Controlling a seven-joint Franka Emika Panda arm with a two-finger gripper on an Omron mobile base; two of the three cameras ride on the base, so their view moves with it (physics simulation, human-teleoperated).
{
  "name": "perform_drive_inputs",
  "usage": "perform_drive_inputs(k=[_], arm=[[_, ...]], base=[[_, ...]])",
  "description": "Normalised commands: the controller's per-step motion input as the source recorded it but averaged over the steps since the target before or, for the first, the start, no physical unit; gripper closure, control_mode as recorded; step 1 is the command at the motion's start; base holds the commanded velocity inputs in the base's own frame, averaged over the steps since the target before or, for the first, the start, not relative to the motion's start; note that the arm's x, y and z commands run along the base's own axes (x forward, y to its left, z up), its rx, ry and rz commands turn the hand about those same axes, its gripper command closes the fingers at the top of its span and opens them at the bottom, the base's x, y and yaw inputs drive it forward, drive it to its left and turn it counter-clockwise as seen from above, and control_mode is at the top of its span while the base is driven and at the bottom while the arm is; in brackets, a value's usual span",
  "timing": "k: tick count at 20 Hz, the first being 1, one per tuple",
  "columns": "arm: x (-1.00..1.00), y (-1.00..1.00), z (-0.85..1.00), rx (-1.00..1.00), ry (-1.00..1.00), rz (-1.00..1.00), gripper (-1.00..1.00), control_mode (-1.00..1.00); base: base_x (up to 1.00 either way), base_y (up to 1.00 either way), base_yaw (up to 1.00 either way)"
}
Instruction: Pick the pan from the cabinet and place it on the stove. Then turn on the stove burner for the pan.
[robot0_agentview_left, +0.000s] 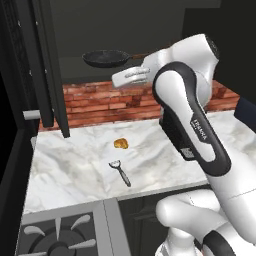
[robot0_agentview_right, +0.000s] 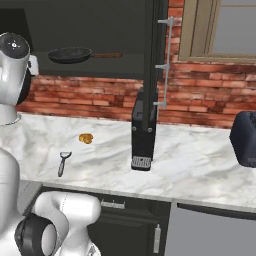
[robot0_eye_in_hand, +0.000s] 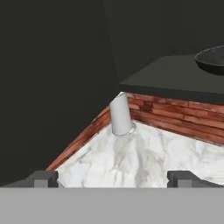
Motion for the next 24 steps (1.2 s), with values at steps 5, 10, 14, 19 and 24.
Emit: perform_drive_inputs(k=[5, 10, 14, 19, 24], arm=[[-0.01, -0.75, 0.07, -0.21, -0.28, -0.04, -1.00, -1.00], [-0.02, -0.70, 0.07, -0.22, -0.24, -0.10, -1.00, -1.00], [0.05, -0.62, 0.26, -0.15, -0.08, -0.08, -1.00, -1.00], [0.28, -0.53, 0.31, -0.08, 0.03, -0.10, -1.00, -1.00], [0.39, -0.45, 0.02, -0.05, 0.05, -0.05, -1.00, -1.00]], base=[[0.00, 0.00, 0.00], [0.00, 0.00, 0.00], [0.00, 0.00, 0.00], [0.00, 0.00, 0.00], [0.00, 0.00, 0.00]])
